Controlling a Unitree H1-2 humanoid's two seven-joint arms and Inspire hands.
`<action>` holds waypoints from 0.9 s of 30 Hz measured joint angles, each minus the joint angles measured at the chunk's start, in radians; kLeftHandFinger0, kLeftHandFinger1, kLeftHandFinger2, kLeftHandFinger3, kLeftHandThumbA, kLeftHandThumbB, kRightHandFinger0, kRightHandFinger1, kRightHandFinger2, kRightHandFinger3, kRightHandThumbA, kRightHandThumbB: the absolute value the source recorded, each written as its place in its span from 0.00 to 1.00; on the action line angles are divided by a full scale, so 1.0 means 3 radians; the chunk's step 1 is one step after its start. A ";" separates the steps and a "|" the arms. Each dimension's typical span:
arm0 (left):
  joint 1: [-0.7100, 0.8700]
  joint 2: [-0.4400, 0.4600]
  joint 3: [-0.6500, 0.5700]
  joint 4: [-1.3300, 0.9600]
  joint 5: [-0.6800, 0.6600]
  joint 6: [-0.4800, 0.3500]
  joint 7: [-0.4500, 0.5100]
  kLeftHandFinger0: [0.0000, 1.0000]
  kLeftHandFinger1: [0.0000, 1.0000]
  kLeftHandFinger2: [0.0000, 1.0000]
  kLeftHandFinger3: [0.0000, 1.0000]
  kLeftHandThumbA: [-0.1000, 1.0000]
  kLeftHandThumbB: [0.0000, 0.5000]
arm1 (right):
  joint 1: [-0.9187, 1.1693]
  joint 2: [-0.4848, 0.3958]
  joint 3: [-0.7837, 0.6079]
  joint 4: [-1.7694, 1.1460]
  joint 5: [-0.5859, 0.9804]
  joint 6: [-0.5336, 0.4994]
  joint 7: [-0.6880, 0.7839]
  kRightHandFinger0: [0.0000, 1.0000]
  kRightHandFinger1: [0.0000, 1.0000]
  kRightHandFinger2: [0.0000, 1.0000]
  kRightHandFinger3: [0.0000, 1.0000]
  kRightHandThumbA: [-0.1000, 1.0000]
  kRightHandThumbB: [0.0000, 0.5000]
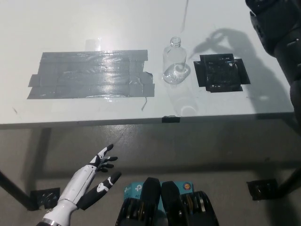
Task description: The robot grabs the black lid of the spray bottle on the desk and places it on the black area of the desk
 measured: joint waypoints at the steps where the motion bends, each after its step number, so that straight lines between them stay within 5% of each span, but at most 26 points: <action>1: 0.0006 0.0000 0.0000 0.0001 0.0001 -0.0001 0.0000 0.75 0.74 0.81 1.00 0.96 0.42 | 0.0000 -0.0010 -0.0131 -0.0001 0.0075 0.0004 -0.0021 0.01 0.29 0.54 0.37 0.68 0.07; 4: 0.0043 0.0000 -0.0002 0.0005 0.0003 -0.0008 0.0001 0.75 0.75 0.81 1.00 0.96 0.43 | 0.0001 -0.0047 -0.0344 -0.0001 0.0213 0.0023 -0.0063 0.00 0.21 0.49 0.32 0.68 0.01; 8: 0.0099 -0.0001 -0.0005 0.0010 0.0005 -0.0015 0.0001 0.73 0.73 0.80 1.00 0.95 0.40 | 0.0036 -0.0109 -0.0526 -0.0002 0.0362 0.0033 -0.0076 0.00 0.29 0.61 0.53 0.67 0.04; 10: 0.0108 -0.0001 -0.0005 0.0010 0.0005 -0.0016 0.0001 0.74 0.73 0.80 1.00 0.95 0.41 | 0.0070 -0.0126 -0.0554 0.0001 0.0399 0.0049 -0.0089 0.00 0.26 0.55 0.47 0.67 0.05; 15: 0.0103 -0.0001 -0.0005 0.0009 0.0011 -0.0016 0.0001 0.74 0.73 0.79 1.00 0.96 0.42 | 0.0242 -0.0142 -0.0606 0.0013 0.0491 0.0097 -0.0156 0.02 0.32 0.60 0.54 0.68 0.08; 19: 0.0091 -0.0001 -0.0005 0.0010 0.0020 -0.0022 0.0001 0.74 0.73 0.79 1.00 0.97 0.42 | 0.0340 -0.0147 -0.0534 0.0027 0.0498 0.0144 -0.0163 0.02 0.28 0.52 0.44 0.72 0.16; 21: 0.0081 -0.0001 -0.0004 0.0012 0.0029 -0.0031 0.0002 0.73 0.72 0.79 1.00 0.97 0.43 | 0.0371 -0.0148 -0.0493 0.0032 0.0499 0.0162 -0.0146 0.16 0.34 0.55 0.48 0.69 0.21; 22: 0.0075 -0.0001 -0.0005 0.0012 0.0035 -0.0033 0.0002 0.73 0.72 0.78 1.00 0.96 0.43 | 0.0377 -0.0148 -0.0482 0.0036 0.0500 0.0167 -0.0138 0.29 0.44 0.58 0.60 0.69 0.27; 23: 0.0066 -0.0001 -0.0005 0.0014 0.0041 -0.0033 0.0002 0.72 0.72 0.78 1.00 0.96 0.43 | 0.0383 -0.0148 -0.0465 0.0037 0.0501 0.0168 -0.0128 0.44 0.61 0.79 0.84 0.71 0.36; 24: 0.0051 -0.0001 -0.0004 0.0017 0.0047 -0.0034 0.0002 0.72 0.72 0.78 1.00 0.96 0.43 | 0.0385 -0.0149 -0.0436 0.0037 0.0501 0.0167 -0.0117 0.58 0.70 0.89 1.00 0.77 0.40; 25: 0.0041 -0.0001 -0.0003 0.0017 0.0050 -0.0034 0.0002 0.72 0.72 0.78 1.00 0.96 0.43 | 0.0385 -0.0150 -0.0412 0.0037 0.0500 0.0166 -0.0102 0.77 0.87 1.00 1.00 0.81 0.46; 26: 0.0027 -0.0002 -0.0003 0.0020 0.0052 -0.0034 0.0002 0.72 0.72 0.78 1.00 0.97 0.44 | 0.0385 -0.0151 -0.0374 0.0037 0.0496 0.0165 -0.0088 0.94 1.00 1.00 1.00 0.83 0.52; 27: 0.0011 -0.0003 -0.0001 0.0023 0.0055 -0.0034 0.0002 0.73 0.73 0.79 1.00 0.97 0.44 | 0.0385 -0.0157 -0.0308 0.0036 0.0488 0.0155 -0.0050 1.00 1.00 1.00 1.00 0.83 0.56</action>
